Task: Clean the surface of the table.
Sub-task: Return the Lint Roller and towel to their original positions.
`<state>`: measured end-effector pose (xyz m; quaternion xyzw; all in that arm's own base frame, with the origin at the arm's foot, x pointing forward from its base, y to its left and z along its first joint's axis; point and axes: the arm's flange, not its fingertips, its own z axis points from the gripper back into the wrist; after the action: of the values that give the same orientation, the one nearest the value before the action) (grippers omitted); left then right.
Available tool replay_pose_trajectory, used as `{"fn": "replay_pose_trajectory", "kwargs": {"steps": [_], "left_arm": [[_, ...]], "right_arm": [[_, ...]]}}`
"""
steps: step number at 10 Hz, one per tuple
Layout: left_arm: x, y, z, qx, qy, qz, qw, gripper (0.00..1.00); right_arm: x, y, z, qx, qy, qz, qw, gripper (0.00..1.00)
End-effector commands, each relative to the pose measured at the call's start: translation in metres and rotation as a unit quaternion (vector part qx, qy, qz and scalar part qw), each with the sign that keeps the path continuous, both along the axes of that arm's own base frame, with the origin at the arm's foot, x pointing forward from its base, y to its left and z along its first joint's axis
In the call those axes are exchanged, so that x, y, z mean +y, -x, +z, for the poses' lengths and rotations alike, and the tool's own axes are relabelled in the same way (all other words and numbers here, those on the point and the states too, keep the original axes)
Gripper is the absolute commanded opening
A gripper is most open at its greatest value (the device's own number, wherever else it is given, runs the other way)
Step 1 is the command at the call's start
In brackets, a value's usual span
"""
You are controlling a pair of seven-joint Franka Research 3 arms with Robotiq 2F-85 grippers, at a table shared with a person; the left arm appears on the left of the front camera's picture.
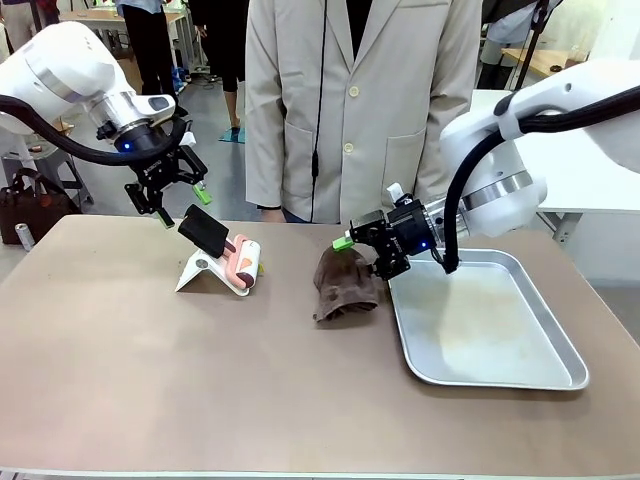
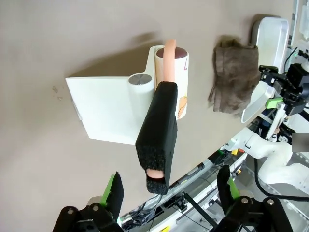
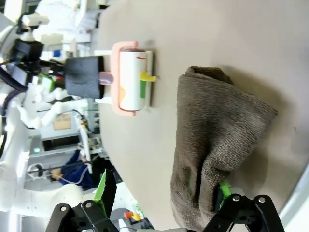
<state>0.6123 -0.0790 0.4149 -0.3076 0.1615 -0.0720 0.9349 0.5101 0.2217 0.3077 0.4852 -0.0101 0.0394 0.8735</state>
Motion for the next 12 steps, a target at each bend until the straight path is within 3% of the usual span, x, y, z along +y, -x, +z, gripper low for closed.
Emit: {"fn": "replay_pose_trajectory", "kwargs": {"steps": [1, 5, 7, 9, 12], "left_arm": [[0.013, 0.015, 0.004, -0.008, 0.003, 0.007, 1.0, 1.0], [0.056, 0.049, 0.024, -0.054, 0.044, 0.018, 0.997, 1.0], [0.077, 0.073, 0.036, -0.086, 0.08, 0.026, 0.993, 1.0], [0.091, 0.093, 0.04, -0.111, 0.107, 0.022, 0.988, 1.0], [0.1, 0.101, 0.038, -0.117, 0.119, 0.016, 0.986, 1.0]], "right_arm": [[0.011, 0.001, 0.028, -0.009, 0.097, 0.009, 0.995, 1.0], [0.031, 0.006, 0.073, -0.076, 0.227, 0.033, 0.97, 1.0], [0.032, 0.015, 0.094, -0.112, 0.206, 0.034, 0.972, 1.0], [0.032, 0.026, 0.104, -0.113, 0.165, 0.051, 0.978, 1.0], [0.037, 0.037, 0.103, -0.109, 0.146, 0.054, 0.982, 1.0]]}}
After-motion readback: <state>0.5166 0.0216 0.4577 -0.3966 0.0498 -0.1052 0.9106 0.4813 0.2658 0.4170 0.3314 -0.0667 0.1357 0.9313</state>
